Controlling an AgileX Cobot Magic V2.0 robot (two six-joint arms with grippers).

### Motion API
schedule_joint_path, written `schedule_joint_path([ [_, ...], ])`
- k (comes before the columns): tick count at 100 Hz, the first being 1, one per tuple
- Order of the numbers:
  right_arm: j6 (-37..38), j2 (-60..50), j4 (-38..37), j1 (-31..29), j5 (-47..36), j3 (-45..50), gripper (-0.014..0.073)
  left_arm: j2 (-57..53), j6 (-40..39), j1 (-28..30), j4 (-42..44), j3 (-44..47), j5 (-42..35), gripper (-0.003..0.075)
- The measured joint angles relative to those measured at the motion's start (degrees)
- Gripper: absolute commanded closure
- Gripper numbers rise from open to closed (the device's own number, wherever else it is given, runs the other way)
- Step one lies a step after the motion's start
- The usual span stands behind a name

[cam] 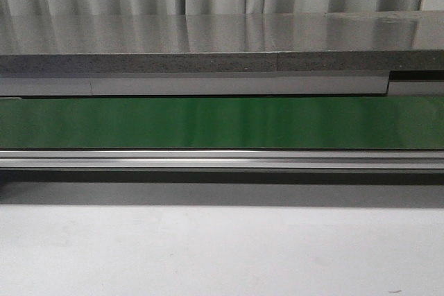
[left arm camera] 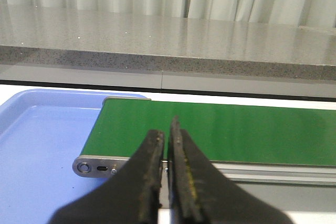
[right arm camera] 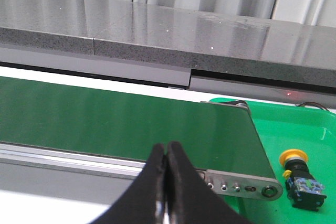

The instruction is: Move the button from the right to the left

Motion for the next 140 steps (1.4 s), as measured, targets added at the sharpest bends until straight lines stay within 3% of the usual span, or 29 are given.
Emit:
schedule_joint_path([
  [67,0.00,0.00,0.00,0.00,-0.27,0.00,0.0658,0.00,0.00,0.00,0.00,0.00,0.00,0.0715],
  [94,0.00,0.00,0.00,0.00,-7.32,-0.11,0.0658,0.00,0.00,0.00,0.00,0.00,0.00,0.0715],
  [120,0.00,0.80,0.75,0.00,7.94,-12.35,0.0658,0.00,0.00,0.00,0.00,0.00,0.00,0.0715],
  [140,0.00,10.81,1.00,0.00,23.08,-27.57,0.0658,0.00,0.00,0.00,0.00,0.00,0.00,0.0715],
])
